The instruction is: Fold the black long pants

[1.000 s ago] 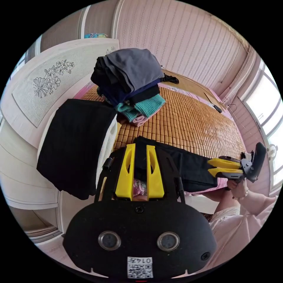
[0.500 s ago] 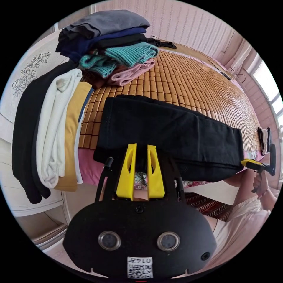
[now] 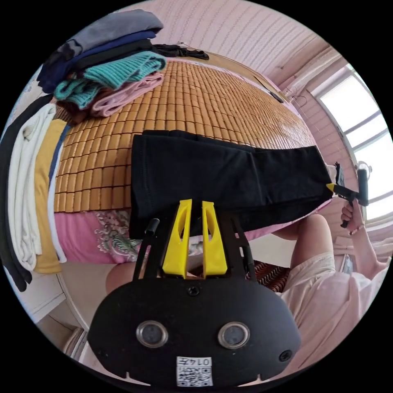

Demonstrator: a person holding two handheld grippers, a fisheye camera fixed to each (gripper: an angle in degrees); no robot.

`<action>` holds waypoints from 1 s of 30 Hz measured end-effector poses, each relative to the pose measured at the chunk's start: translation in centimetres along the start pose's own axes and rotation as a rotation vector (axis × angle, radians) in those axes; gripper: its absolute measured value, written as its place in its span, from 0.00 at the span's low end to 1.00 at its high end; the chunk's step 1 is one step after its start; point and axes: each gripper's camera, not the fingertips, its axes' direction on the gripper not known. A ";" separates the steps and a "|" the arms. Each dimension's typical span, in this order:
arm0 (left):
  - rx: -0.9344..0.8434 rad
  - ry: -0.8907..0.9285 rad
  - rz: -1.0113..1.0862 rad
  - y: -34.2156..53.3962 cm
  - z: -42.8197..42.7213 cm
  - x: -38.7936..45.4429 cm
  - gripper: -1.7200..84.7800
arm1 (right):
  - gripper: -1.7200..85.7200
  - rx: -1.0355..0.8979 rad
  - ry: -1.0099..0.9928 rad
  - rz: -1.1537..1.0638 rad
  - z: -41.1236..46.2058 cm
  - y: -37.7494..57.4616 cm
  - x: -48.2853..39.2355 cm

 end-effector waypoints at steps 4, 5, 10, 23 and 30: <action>-0.039 0.042 0.083 -0.1 1.9 3.9 0.01 | 0.04 0.021 0.256 0.126 -1.5 0.8 2.8; -0.019 0.007 0.094 0.1 1.7 4.9 0.01 | 0.03 0.033 0.296 0.136 -1.3 0.8 2.7; 0.123 -0.138 0.245 3.0 -0.8 10.6 0.01 | 0.02 -0.089 0.348 -0.172 4.8 -1.9 -4.9; -0.026 -0.073 0.548 1.0 10.3 22.6 0.01 | 0.01 -0.429 0.559 -0.420 22.2 -13.0 -15.3; -0.006 -0.013 0.569 0.9 11.5 22.5 0.01 | 0.01 -0.565 0.407 -0.410 20.8 -16.2 -14.5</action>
